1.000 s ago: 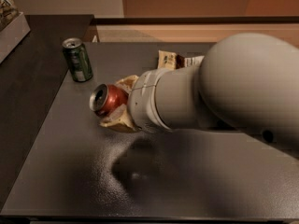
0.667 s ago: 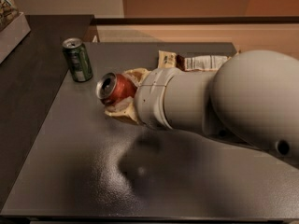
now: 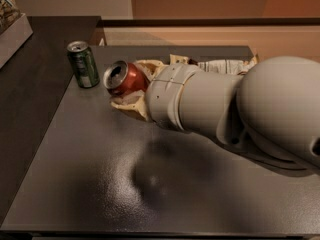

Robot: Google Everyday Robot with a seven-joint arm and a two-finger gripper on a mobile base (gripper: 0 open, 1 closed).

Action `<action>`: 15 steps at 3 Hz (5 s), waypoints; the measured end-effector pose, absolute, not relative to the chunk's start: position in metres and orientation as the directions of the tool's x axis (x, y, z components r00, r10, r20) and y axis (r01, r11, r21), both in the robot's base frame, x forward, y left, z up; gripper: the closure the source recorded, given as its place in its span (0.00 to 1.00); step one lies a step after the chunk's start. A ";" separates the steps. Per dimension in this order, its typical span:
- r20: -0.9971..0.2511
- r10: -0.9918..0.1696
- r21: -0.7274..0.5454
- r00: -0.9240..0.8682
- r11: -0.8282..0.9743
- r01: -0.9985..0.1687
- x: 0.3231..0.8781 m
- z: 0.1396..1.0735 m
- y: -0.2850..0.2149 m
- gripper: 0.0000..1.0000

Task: Place coke can upright

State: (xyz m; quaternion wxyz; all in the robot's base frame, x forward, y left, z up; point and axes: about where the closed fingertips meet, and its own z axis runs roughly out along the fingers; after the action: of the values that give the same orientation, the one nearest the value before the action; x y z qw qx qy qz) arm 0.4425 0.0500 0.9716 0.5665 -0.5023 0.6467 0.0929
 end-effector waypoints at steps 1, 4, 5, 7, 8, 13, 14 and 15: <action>-0.827 -0.544 -0.448 0.145 0.479 -0.755 0.442 0.972 0.050 1.00; -0.929 -0.368 -0.243 0.047 0.508 -0.826 0.453 0.966 0.049 1.00; -0.943 -0.332 -0.169 -0.001 0.484 -0.859 0.453 0.955 0.051 1.00; -0.977 -0.205 -0.034 -0.065 0.445 -0.895 0.446 0.943 0.058 1.00; -0.987 -0.145 0.007 -0.076 0.430 -0.903 0.441 0.939 0.066 1.00; -0.987 -0.096 0.080 -0.131 0.413 -0.907 0.430 0.895 0.087 0.60; -0.990 -0.070 0.079 -0.122 0.443 -0.893 0.431 0.884 0.087 0.36; -0.994 -0.085 0.021 -0.065 0.442 -0.897 0.430 0.889 0.089 0.13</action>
Offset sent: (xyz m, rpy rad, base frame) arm 0.0095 -0.0057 -0.0033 0.1699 0.0961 0.0127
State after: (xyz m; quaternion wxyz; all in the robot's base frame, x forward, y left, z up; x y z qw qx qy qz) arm 0.4299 0.0893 0.8889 0.5639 -0.3865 0.6349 0.3599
